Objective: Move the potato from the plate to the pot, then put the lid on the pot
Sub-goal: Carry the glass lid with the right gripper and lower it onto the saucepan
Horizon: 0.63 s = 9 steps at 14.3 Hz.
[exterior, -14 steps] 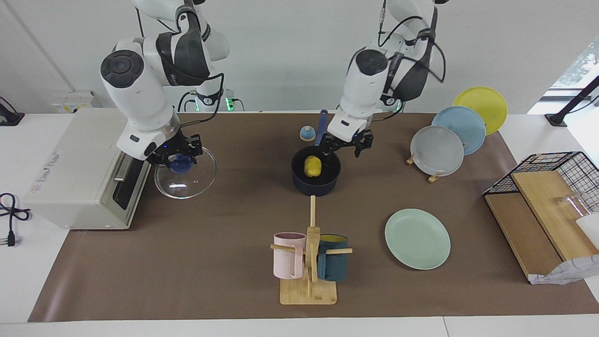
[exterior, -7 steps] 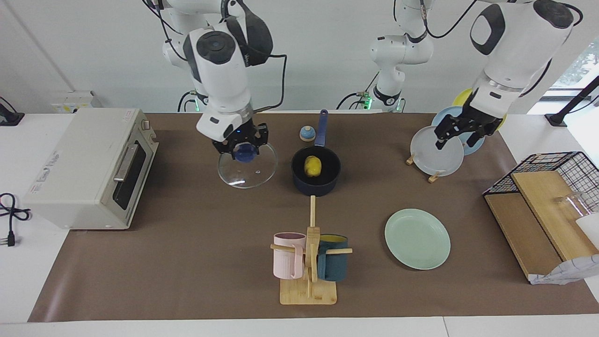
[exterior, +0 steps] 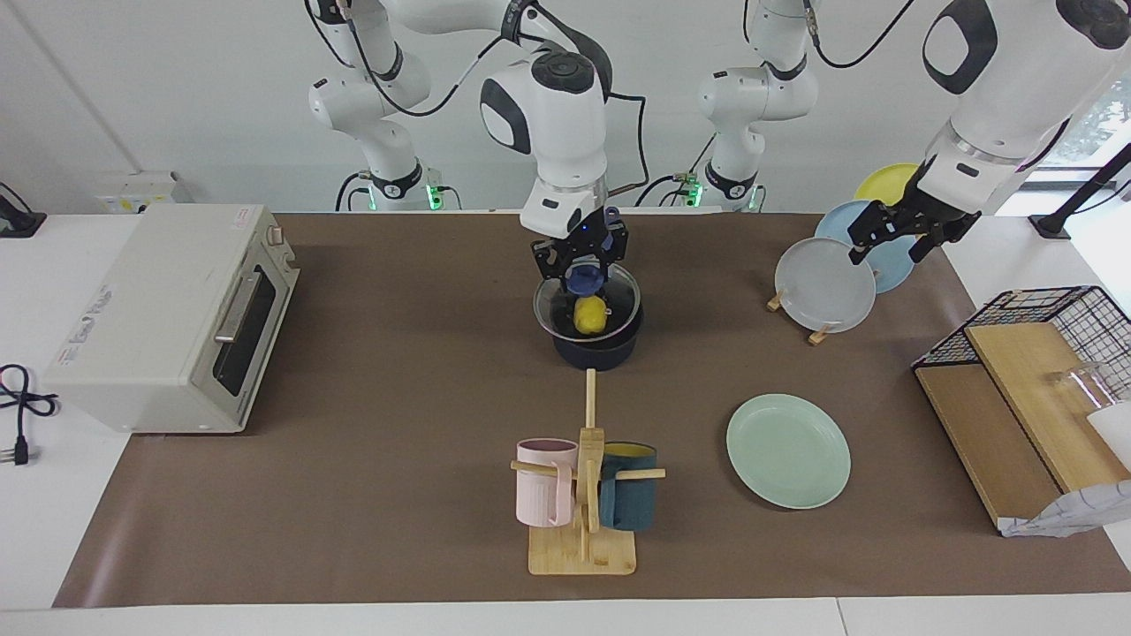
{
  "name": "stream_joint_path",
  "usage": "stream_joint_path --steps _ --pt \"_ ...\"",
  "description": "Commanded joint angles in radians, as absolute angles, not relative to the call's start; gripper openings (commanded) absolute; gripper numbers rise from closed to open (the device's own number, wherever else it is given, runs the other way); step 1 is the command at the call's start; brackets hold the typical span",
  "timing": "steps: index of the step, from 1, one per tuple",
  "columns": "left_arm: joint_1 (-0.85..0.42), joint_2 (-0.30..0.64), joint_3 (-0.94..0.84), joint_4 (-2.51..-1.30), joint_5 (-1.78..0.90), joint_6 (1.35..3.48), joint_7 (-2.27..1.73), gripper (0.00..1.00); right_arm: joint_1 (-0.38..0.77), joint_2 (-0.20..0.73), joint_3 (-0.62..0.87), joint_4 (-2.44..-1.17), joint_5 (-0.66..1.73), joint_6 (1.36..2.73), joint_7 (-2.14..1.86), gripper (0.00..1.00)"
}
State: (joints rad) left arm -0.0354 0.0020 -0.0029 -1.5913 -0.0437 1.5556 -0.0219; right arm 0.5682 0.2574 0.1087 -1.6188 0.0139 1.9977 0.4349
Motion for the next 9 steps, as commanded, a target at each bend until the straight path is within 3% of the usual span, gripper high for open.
stream_joint_path --steps 1,9 --pt "-0.057 -0.037 -0.012 -1.583 0.026 1.502 -0.029 1.00 0.609 0.316 0.104 -1.617 -0.012 2.055 0.465 0.00" --pt "-0.060 -0.041 -0.006 -1.589 0.028 1.555 -0.015 1.00 0.627 0.304 0.106 -1.697 -0.049 2.056 0.525 0.00"
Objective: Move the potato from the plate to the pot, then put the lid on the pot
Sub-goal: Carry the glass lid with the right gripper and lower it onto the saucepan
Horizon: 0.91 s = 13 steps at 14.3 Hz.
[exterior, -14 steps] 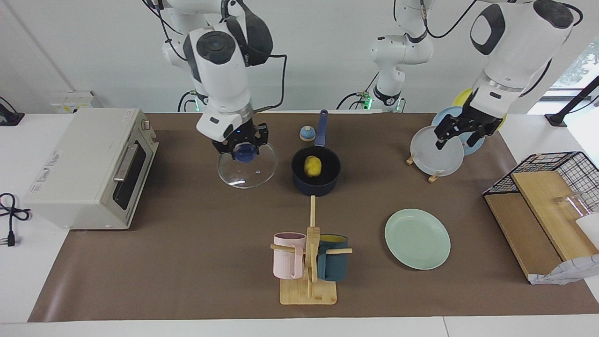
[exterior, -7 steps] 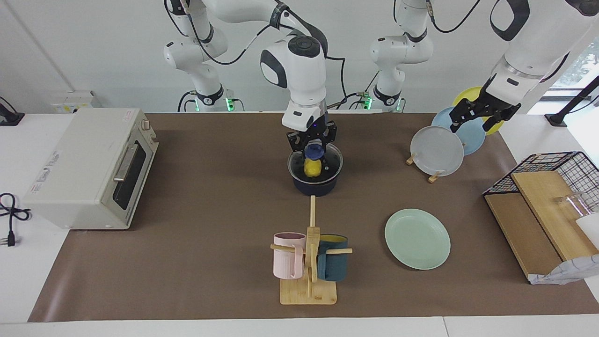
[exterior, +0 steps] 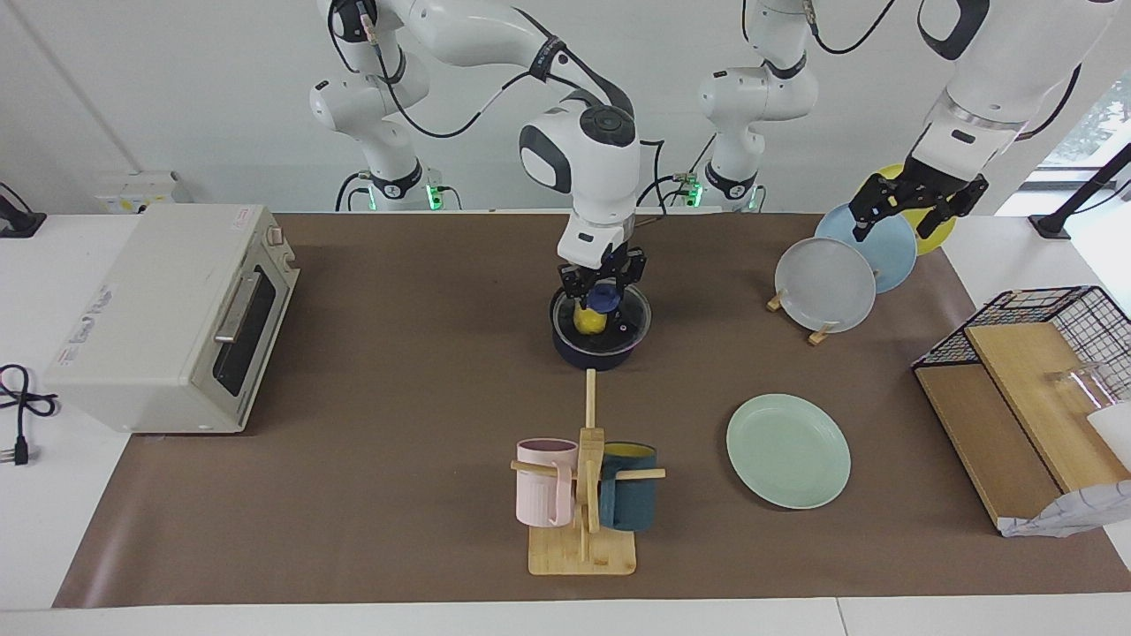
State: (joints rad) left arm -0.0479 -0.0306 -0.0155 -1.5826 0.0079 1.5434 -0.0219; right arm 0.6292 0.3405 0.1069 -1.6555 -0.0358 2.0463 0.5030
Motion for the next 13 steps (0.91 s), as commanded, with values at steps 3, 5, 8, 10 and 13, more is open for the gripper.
stream_joint_path --steps 3,5,8,10,13 --pt "-0.060 -0.048 -0.006 -1.601 0.028 1.552 -0.015 1.00 0.629 0.295 0.106 -1.712 -0.046 2.048 0.526 0.00" --pt "-0.060 -0.049 -0.008 -1.603 0.025 1.551 -0.023 1.00 0.632 0.287 0.106 -1.733 -0.046 2.052 0.526 0.00" --pt "-0.058 -0.048 -0.006 -1.601 0.011 1.557 -0.026 1.00 0.629 0.287 0.106 -1.738 -0.046 2.063 0.526 0.00" --pt "-0.057 -0.048 -0.005 -1.601 -0.020 1.562 -0.028 1.00 0.634 0.290 0.106 -1.740 -0.046 2.063 0.528 0.00" --pt "-0.055 -0.048 -0.005 -1.603 -0.021 1.562 -0.026 1.00 0.655 0.302 0.106 -1.738 -0.048 2.080 0.532 0.00"
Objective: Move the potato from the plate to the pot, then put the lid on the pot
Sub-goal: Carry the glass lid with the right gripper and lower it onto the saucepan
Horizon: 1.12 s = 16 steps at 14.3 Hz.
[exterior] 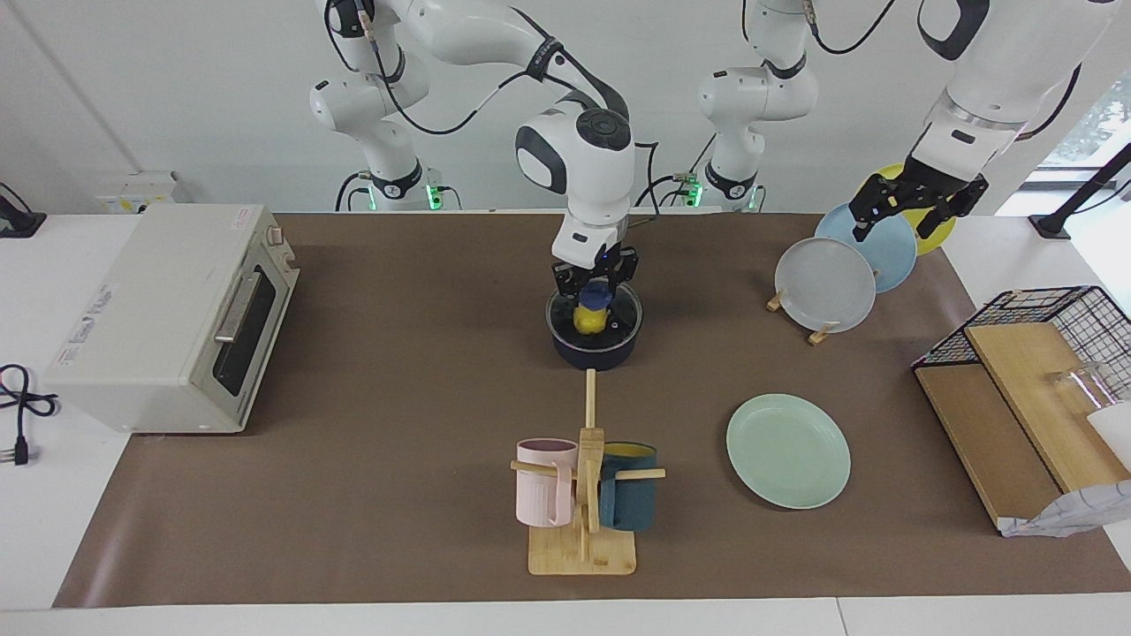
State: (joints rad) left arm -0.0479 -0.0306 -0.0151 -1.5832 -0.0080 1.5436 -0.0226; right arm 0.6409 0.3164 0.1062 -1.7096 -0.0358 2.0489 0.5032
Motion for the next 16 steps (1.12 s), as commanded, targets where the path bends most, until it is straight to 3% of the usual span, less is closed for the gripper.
stream_joint_path --steps 1,15,16 --pt "-0.052 -0.048 -0.005 -1.601 -0.021 1.560 -0.026 1.00 0.657 0.304 0.106 -1.735 -0.054 2.080 0.532 0.00" --pt "-0.048 -0.049 -0.008 -1.605 -0.020 1.551 -0.023 1.00 0.655 0.339 0.106 -1.736 -0.106 2.111 0.531 0.00" --pt "-0.046 -0.049 -0.006 -1.605 -0.020 1.551 -0.023 1.00 0.653 0.341 0.106 -1.736 -0.106 2.111 0.529 0.12"
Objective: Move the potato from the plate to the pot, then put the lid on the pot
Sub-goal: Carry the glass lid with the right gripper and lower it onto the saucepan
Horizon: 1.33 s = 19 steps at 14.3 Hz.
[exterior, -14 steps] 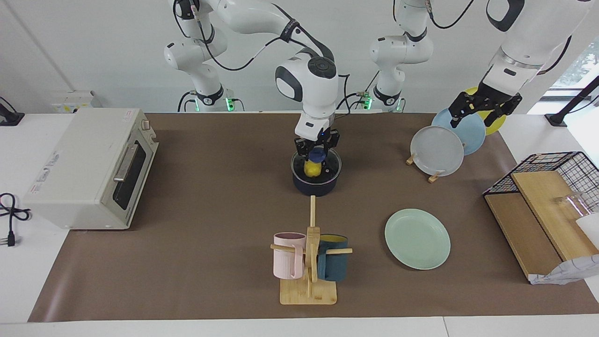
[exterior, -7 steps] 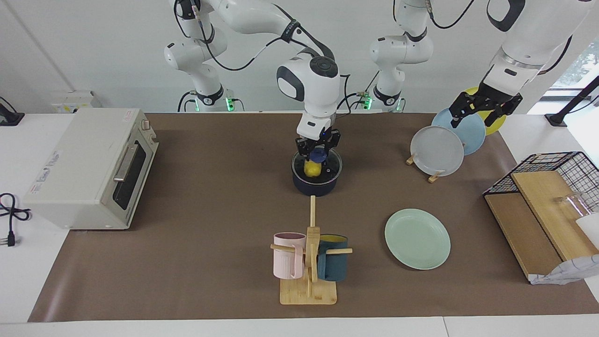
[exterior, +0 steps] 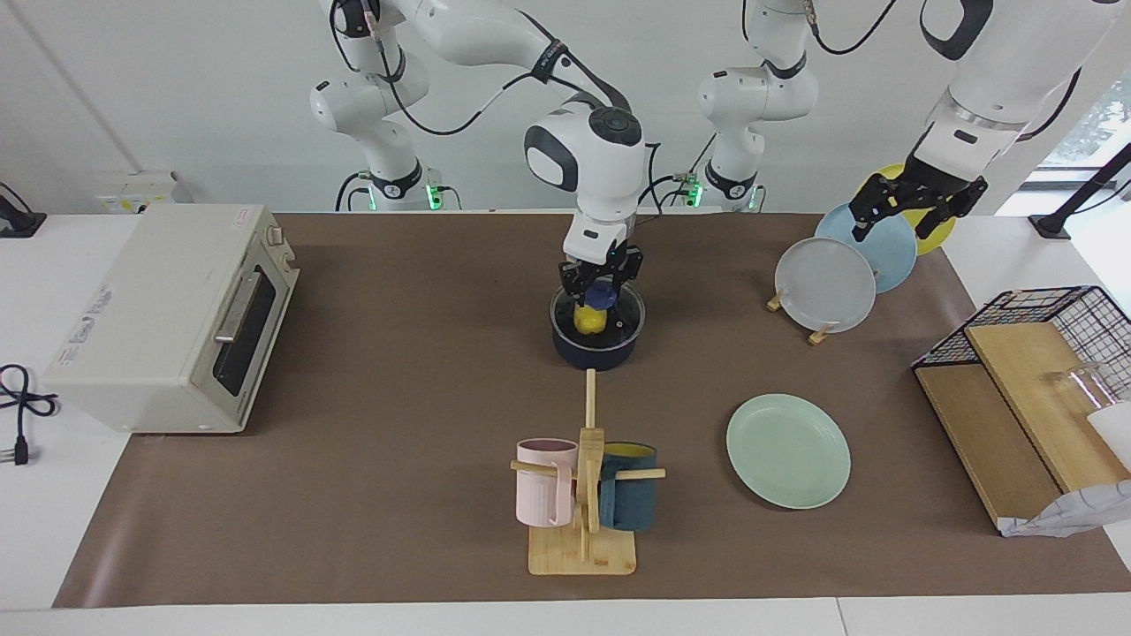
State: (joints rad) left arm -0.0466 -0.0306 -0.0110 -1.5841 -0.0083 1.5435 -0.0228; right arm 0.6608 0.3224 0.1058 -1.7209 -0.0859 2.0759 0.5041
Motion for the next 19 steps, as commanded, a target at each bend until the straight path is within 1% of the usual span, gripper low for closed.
stream_joint_path --steps 1,2,3,4,5,8,11,14,17,19 --pt "-0.046 -0.051 -0.006 -1.605 -0.018 1.551 -0.023 1.00 0.652 0.341 0.106 -1.736 -0.106 2.111 0.529 0.23" --pt "-0.046 -0.049 -0.008 -1.605 -0.018 1.551 -0.023 1.00 0.653 0.341 0.106 -1.736 -0.106 2.111 0.531 0.50" --pt "-0.046 -0.049 -0.008 -1.605 -0.018 1.551 -0.023 1.00 0.652 0.341 0.106 -1.736 -0.106 2.111 0.531 0.63" --pt "-0.046 -0.049 -0.008 -1.605 -0.018 1.551 -0.023 1.00 0.650 0.341 0.106 -1.733 -0.104 2.111 0.531 0.88" --pt "-0.048 -0.049 -0.006 -1.605 -0.018 1.551 -0.023 1.00 0.649 0.341 0.106 -1.726 -0.106 2.103 0.531 1.00" --pt "-0.046 -0.049 -0.006 -1.605 -0.020 1.551 -0.023 1.00 0.638 0.337 0.104 -1.657 -0.098 2.022 0.531 1.00" --pt "-0.046 -0.049 -0.008 -1.605 -0.020 1.551 -0.023 1.00 0.601 0.305 0.104 -1.603 -0.086 1.944 0.525 1.00" --pt "-0.046 -0.049 -0.008 -1.605 -0.018 1.551 -0.023 1.00 0.548 0.287 0.104 -1.560 -0.087 1.907 0.517 1.00" --pt "-0.046 -0.051 -0.006 -1.605 -0.018 1.551 -0.023 1.00 0.450 0.204 0.101 -1.536 -0.086 1.742 0.465 1.00" --pt "-0.046 -0.049 -0.006 -1.605 -0.018 1.551 -0.023 1.00 0.335 0.126 0.101 -1.548 -0.084 1.653 0.314 1.00"
